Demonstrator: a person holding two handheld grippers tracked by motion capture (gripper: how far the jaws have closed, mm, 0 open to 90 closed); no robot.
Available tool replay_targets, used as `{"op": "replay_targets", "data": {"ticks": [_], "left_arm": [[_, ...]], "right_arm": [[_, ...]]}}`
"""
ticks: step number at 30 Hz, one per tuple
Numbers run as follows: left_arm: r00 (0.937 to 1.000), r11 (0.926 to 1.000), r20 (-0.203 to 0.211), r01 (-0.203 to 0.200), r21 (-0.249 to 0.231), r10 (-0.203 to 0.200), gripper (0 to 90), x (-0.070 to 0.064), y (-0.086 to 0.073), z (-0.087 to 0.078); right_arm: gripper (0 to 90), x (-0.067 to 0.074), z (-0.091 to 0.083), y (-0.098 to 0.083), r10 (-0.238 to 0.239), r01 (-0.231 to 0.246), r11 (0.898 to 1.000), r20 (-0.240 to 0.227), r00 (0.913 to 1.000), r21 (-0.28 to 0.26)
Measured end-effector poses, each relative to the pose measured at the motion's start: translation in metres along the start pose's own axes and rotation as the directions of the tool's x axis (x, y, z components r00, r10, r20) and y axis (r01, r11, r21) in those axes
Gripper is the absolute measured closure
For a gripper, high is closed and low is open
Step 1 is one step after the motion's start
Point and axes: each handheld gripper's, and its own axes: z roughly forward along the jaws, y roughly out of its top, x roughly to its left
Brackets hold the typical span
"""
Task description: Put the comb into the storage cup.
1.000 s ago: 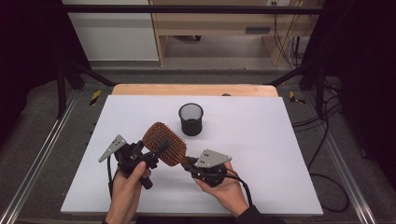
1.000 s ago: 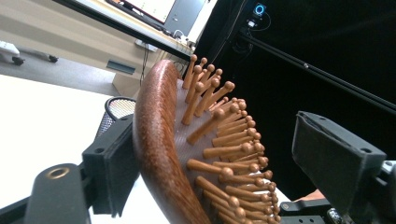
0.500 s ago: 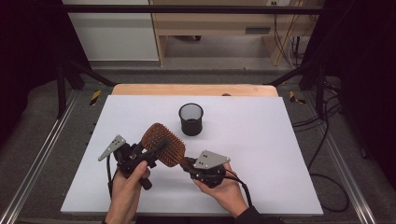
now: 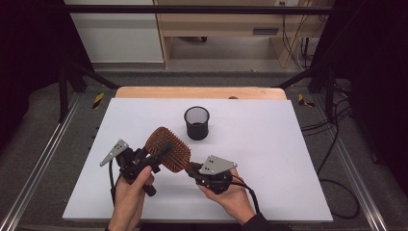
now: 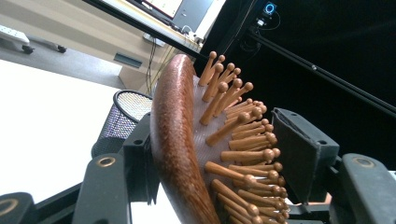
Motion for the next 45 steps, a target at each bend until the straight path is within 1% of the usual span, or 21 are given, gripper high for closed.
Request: {"op": "replay_targets", "data": {"ticks": [8,15,18,23,26,28,32,33,34,36,39,43,45], "left_arm": [[0.9998,0.9998,0.011,0.017,-0.005,-0.017,40.6,-0.0006,0.0006,-0.0009],[0.9998,0.9999,0.013,0.013,-0.010,-0.013,41.8,-0.0028,0.0001,-0.0015],[0.9998,1.0000,0.019,-0.003,-0.006,0.003,41.8,-0.0032,0.0004,-0.0015],[0.9998,1.0000,0.019,0.003,-0.002,-0.003,41.3,-0.0027,0.0003,-0.0011],[0.9999,0.9999,0.016,0.007,0.009,-0.008,41.2,-0.0023,0.0004,-0.0009],[0.9997,0.9999,0.021,0.015,0.009,-0.015,41.2,-0.0020,0.0002,-0.0002],[0.9991,0.9992,0.034,0.025,0.032,-0.026,41.4,-0.0016,-0.0005,0.0011],[0.9989,0.9990,0.035,0.030,0.032,-0.031,41.6,-0.0018,-0.0006,0.0011],[0.9989,0.9989,0.026,0.039,0.028,-0.040,42.6,-0.0018,-0.0006,-0.0002],[0.9975,0.9978,0.026,0.066,0.006,-0.066,44.5,-0.0021,-0.0017,-0.0011],[0.9956,0.9961,0.037,0.085,0.023,-0.086,47.4,0.0002,-0.0012,-0.0022],[0.9926,0.9932,0.042,0.114,0.023,-0.115,49.1,0.0028,-0.0015,-0.0036],[0.9926,0.9934,0.043,0.113,0.019,-0.114,49.6,0.0022,-0.0011,-0.0044]], "right_arm": [[73.0,0.0003,0.0005,-0.0005,0.002,-0.002,1.000,-0.002,1.0000,-0.001],[73.0,0.0018,0.0010,-0.0002,-0.001,0.001,1.000,0.002,1.0000,0.001],[73.0,0.0023,0.0011,0.0001,-0.001,0.001,1.000,0.003,1.0000,0.002],[73.0,0.0024,0.0007,0.0001,-0.004,0.004,1.000,0.005,1.0000,0.004],[73.1,0.0025,0.0012,-0.0001,-0.004,0.004,1.000,0.005,1.0000,0.006],[73.1,0.0025,0.0014,-0.0003,-0.004,0.004,1.000,0.006,1.0000,0.008],[73.1,0.0027,0.0018,-0.0005,-0.006,0.006,1.000,0.006,1.0000,0.008],[73.1,0.0027,0.0020,-0.0006,-0.007,0.006,1.000,0.006,1.0000,0.009],[73.1,0.0027,0.0022,-0.0008,-0.007,0.007,1.000,0.005,1.0000,0.010],[73.1,0.0036,0.0027,-0.0002,-0.008,0.008,1.000,0.003,1.0000,0.007],[73.0,0.0044,0.0043,-0.0013,-0.007,0.007,1.000,0.003,1.0000,0.009],[72.9,0.0053,0.0058,-0.0021,-0.007,0.007,1.000,0.002,1.0000,0.012],[72.9,0.0056,0.0063,-0.0022,-0.005,0.005,1.000,-0.001,1.0000,0.009]]}}
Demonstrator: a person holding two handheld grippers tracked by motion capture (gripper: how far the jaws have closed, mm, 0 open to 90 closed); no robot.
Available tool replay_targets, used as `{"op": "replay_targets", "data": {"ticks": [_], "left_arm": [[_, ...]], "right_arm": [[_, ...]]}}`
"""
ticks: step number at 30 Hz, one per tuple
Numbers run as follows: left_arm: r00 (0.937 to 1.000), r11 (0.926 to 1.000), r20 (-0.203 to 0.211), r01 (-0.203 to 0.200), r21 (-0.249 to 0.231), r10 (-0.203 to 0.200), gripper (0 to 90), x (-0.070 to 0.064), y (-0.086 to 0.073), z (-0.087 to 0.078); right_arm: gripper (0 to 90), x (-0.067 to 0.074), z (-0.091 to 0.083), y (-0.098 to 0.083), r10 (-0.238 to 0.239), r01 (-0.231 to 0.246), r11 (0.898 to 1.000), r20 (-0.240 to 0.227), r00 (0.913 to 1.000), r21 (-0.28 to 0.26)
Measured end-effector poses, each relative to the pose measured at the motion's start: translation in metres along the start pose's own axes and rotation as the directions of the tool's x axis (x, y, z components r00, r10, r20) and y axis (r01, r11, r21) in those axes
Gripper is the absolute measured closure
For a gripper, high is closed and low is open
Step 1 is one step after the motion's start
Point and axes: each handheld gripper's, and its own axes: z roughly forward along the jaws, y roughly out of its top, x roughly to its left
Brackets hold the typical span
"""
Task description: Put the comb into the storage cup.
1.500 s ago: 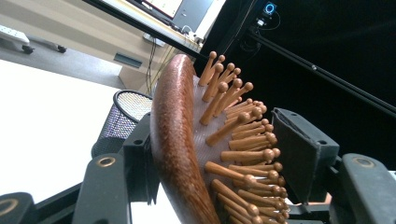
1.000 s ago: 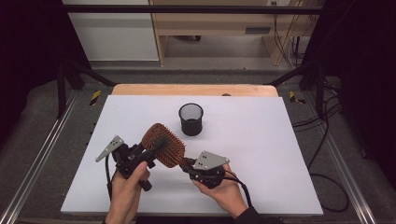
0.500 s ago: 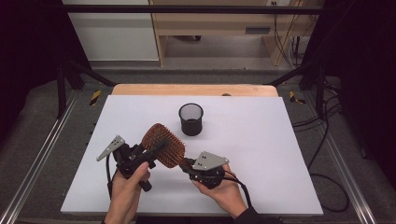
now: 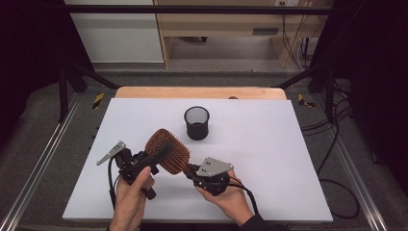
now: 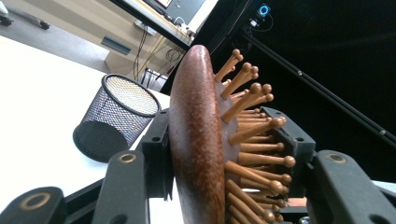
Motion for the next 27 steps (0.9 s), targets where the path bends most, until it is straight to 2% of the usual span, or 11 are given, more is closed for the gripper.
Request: {"op": "replay_targets", "data": {"ticks": [7,12,18,23,25,27], "left_arm": [[1.0000,0.9999,0.000,-0.005,-0.013,0.005,50.8,-0.003,0.001,-0.002],[1.0000,0.9992,-0.010,-0.001,-0.041,0.001,50.7,-0.001,0.004,-0.005],[0.9982,0.9955,-0.055,-0.030,-0.090,0.025,50.6,0.005,0.013,-0.015],[0.9967,0.9920,-0.076,-0.037,-0.121,0.028,50.6,0.010,0.018,-0.022],[0.9960,0.9911,-0.083,-0.044,-0.126,0.033,50.5,0.011,0.020,-0.023],[0.9958,0.9902,-0.085,-0.046,-0.132,0.035,50.5,0.012,0.020,-0.024]], "right_arm": [[71.8,0.001,0.002,0.000,0.008,-0.008,1.000,-0.013,0.9999,-0.016],[55.2,-0.002,0.002,-0.001,0.030,-0.030,0.999,-0.001,0.9996,-0.016],[40.4,-0.010,-0.005,-0.003,0.072,-0.071,0.997,0.022,0.9972,-0.029],[27.5,-0.021,-0.010,-0.006,0.130,-0.128,0.991,0.055,0.9900,-0.047],[21.0,-0.025,-0.010,-0.009,0.154,-0.152,0.988,0.067,0.9858,-0.029],[18.6,-0.029,-0.010,-0.012,0.162,-0.162,0.987,0.096,0.9821,-0.003]]}}
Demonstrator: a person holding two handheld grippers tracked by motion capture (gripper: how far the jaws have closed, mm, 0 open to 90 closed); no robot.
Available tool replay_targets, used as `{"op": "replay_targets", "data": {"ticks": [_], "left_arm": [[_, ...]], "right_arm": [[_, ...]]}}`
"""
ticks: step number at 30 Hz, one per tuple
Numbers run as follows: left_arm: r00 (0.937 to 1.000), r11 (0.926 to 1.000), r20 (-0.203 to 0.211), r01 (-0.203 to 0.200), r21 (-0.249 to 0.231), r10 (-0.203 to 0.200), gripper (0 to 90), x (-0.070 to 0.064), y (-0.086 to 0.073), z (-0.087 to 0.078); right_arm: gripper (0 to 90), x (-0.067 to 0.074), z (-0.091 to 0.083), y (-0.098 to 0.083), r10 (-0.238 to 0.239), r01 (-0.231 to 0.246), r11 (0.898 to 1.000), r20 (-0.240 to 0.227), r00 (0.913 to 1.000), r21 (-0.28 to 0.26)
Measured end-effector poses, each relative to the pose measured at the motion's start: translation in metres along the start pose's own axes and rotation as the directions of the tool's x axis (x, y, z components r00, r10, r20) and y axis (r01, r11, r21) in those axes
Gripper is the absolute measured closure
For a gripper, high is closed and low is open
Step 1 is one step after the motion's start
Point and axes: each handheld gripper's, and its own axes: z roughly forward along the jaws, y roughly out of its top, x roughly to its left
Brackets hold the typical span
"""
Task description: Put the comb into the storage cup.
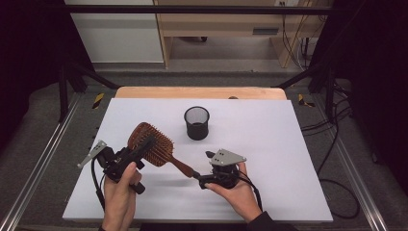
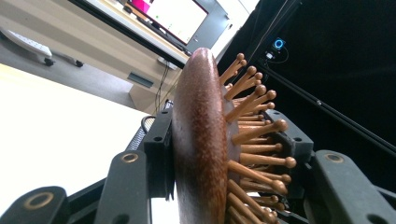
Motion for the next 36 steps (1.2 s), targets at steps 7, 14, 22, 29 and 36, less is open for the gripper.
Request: {"op": "replay_targets", "data": {"ticks": [7,14,22,29,36], "left_arm": [[0.9998,0.9998,-0.015,-0.015,-0.011,0.015,50.3,0.002,0.002,-0.002],[0.9996,0.9994,-0.027,-0.013,-0.031,0.013,50.3,0.005,0.005,-0.005],[0.9990,0.9988,-0.044,-0.016,-0.047,0.014,50.2,0.008,0.008,-0.009],[0.9981,0.9981,-0.058,-0.023,-0.057,0.020,50.2,0.010,0.010,-0.011],[0.9972,0.9971,-0.065,-0.042,-0.063,0.038,50.2,0.008,0.011,-0.012]], "right_arm": [[16.6,-0.010,-0.005,-0.003,0.010,-0.010,1.000,0.059,0.9982,0.002],[14.7,-0.022,-0.014,-0.006,0.016,-0.010,0.999,0.129,0.9915,-0.049],[9.6,-0.029,-0.017,-0.013,0.027,-0.007,0.995,0.202,0.9790,-0.097],[10.6,-0.030,-0.017,-0.015,0.010,0.009,0.996,0.211,0.9775,-0.088],[8.1,-0.033,-0.020,-0.017,0.017,-0.004,0.998,0.202,0.9793,-0.063]]}}
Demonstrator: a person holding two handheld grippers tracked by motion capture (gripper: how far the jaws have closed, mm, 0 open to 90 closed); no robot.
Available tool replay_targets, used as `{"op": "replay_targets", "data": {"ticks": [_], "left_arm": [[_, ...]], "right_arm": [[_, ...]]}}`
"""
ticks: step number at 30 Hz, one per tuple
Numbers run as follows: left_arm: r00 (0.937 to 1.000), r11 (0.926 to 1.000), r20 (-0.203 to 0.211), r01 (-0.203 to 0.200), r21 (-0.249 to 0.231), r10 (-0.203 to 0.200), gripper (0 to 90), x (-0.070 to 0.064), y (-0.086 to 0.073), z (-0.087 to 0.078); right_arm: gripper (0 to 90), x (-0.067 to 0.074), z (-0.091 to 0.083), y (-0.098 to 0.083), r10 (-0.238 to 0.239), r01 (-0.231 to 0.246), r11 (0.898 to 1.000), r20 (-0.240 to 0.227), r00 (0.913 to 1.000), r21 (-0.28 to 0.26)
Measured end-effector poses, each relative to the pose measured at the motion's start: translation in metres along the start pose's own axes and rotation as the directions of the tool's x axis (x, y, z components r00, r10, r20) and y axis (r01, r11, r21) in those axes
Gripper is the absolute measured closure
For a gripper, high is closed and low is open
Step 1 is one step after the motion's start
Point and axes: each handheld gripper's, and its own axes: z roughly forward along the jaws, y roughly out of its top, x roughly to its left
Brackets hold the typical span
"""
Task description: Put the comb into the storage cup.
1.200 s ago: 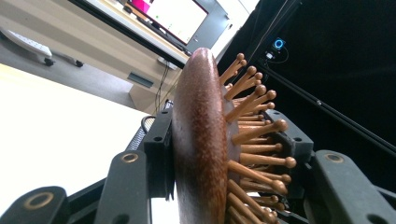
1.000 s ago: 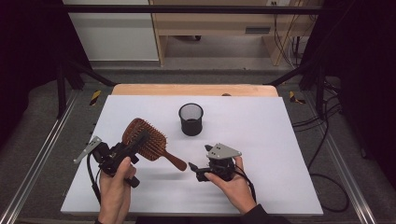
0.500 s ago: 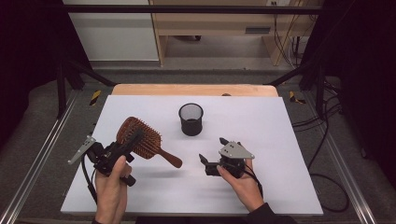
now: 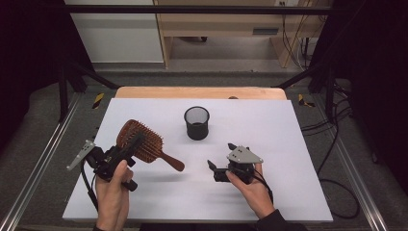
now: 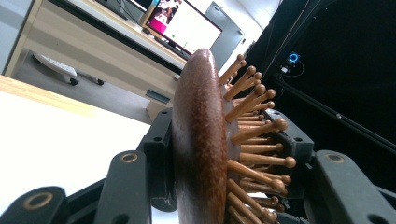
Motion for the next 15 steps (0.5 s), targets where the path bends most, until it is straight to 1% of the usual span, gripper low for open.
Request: {"op": "replay_targets", "data": {"ticks": [1,3,7,11,13,14,15], "left_arm": [[0.9999,0.9999,-0.003,-0.017,-0.001,0.017,50.2,-0.001,0.001,0.000],[0.9994,0.9995,-0.008,-0.033,-0.001,0.033,50.2,-0.002,0.001,-0.001],[0.9994,0.9995,-0.010,-0.032,-0.003,0.032,50.2,-0.002,0.002,-0.001],[0.9993,0.9995,-0.017,-0.032,-0.009,0.032,50.2,-0.002,0.002,-0.002],[0.9991,0.9993,-0.020,-0.037,-0.008,0.037,50.2,-0.002,0.003,-0.002],[0.9991,0.9993,-0.020,-0.037,-0.008,0.037,50.2,-0.002,0.003,-0.002],[0.9987,0.9989,-0.025,-0.046,-0.009,0.045,50.2,-0.002,0.003,-0.003]], "right_arm": [[7.0,-0.002,-0.001,0.001,0.013,-0.013,1.000,-0.007,0.9999,0.001],[6.2,-0.004,-0.004,0.001,0.023,-0.023,1.000,-0.015,0.9996,-0.001],[5.6,-0.011,-0.014,-0.001,0.038,-0.038,0.999,-0.023,0.9990,-0.021],[5.2,-0.021,-0.027,-0.004,0.061,-0.062,0.997,-0.013,0.9980,-0.039],[5.0,-0.026,-0.032,-0.007,0.069,-0.070,0.997,-0.010,0.9975,-0.043],[5.0,-0.026,-0.032,-0.007,0.069,-0.070,0.997,-0.010,0.9975,-0.043],[5.0,-0.030,-0.036,-0.009,0.076,-0.076,0.996,-0.003,0.9971,-0.045]]}}
